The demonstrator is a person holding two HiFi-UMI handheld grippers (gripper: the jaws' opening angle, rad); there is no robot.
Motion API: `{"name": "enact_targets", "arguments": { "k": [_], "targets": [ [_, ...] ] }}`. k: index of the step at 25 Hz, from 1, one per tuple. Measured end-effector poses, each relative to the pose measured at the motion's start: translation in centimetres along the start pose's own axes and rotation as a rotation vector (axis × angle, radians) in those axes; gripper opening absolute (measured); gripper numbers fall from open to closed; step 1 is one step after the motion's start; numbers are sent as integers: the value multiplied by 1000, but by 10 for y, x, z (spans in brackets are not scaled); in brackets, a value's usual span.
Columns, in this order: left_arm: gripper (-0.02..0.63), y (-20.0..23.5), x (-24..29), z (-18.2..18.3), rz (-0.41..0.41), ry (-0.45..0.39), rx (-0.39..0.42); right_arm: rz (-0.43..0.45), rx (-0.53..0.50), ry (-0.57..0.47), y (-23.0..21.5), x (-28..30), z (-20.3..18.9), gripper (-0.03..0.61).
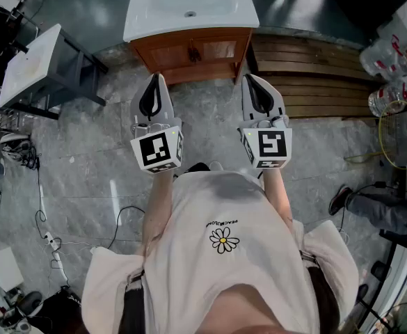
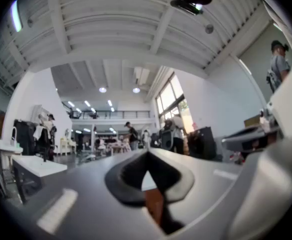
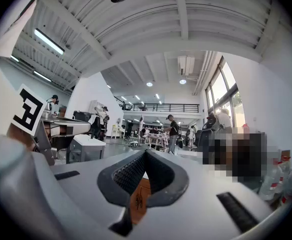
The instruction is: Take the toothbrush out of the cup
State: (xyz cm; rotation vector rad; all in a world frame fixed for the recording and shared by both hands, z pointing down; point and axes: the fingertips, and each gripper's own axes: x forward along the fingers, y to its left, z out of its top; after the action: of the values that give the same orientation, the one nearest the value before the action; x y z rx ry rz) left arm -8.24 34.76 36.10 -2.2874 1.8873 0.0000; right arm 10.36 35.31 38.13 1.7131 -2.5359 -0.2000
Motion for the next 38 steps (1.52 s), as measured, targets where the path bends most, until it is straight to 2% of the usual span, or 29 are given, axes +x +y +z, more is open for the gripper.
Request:
{"name": "enact_targets", "arguments": {
  "k": [8, 21, 31, 38],
  "targets": [
    [5, 0, 11, -5, -13, 12, -31, 22, -14, 23, 0, 7, -4, 0],
    [5, 10, 39, -17, -11, 19, -39, 40, 47, 30, -12, 31, -19, 0],
    [5, 30, 147, -31, -76, -3, -62, 11, -12, 15, -38, 116, -18, 0],
    [6, 64, 239, -35, -103, -15, -91, -28, 90, 2, -64, 212, -11, 0]
  ]
}}
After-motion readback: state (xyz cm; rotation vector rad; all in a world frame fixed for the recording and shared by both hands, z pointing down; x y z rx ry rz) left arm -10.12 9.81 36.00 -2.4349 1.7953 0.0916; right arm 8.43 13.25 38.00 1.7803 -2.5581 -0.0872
